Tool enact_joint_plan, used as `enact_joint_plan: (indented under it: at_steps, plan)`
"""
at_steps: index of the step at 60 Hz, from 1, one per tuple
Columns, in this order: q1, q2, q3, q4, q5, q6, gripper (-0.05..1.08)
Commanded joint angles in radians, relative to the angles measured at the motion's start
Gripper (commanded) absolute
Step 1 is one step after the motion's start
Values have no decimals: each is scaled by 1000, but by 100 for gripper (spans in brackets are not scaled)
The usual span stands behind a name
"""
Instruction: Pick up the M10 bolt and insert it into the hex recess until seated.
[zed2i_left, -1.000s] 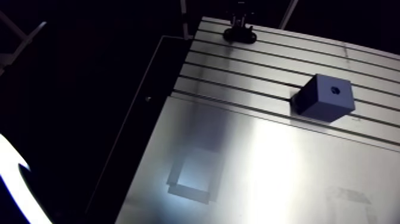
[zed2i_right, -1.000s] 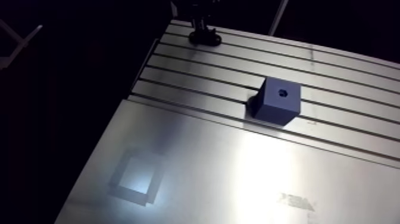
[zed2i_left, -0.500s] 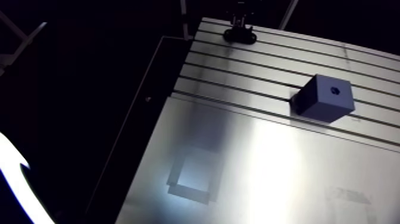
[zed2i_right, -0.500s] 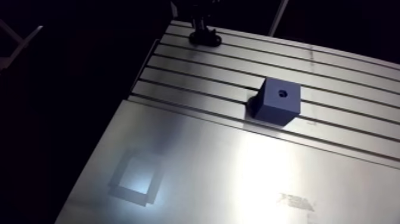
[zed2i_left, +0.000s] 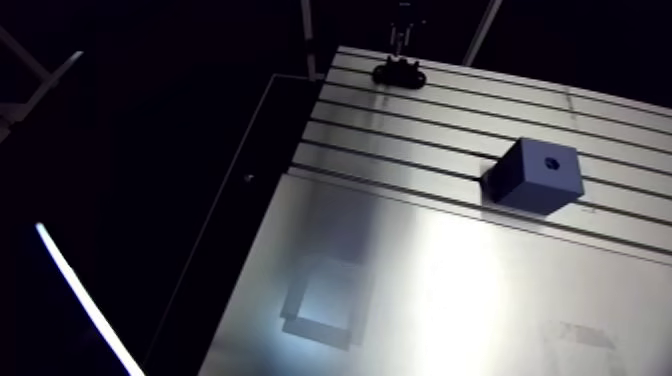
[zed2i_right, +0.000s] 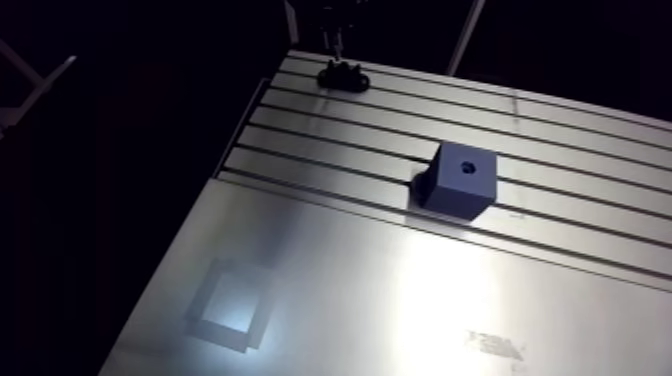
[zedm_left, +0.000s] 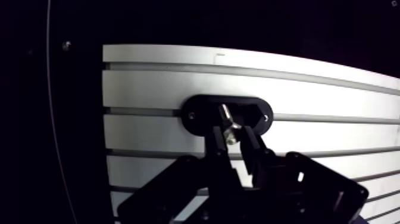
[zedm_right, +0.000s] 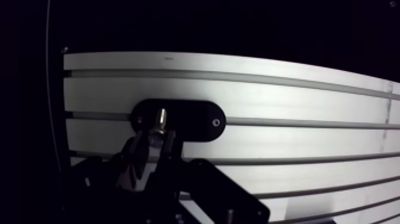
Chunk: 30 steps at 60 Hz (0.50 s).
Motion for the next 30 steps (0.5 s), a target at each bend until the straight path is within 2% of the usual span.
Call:
enact_joint_plan:
  at_steps: [1, 14, 17, 22, 30]
  plan:
    - [-14, -43, -4, 31, 0, -1, 82]
    - [-32, -105, -25, 122, 4, -4, 85]
    - [-35, -123, -24, 151, 12, -12, 85]
    - [-34, -141, -25, 178, 14, -32, 86]
    - [-34, -198, -52, 275, 32, -89, 88]
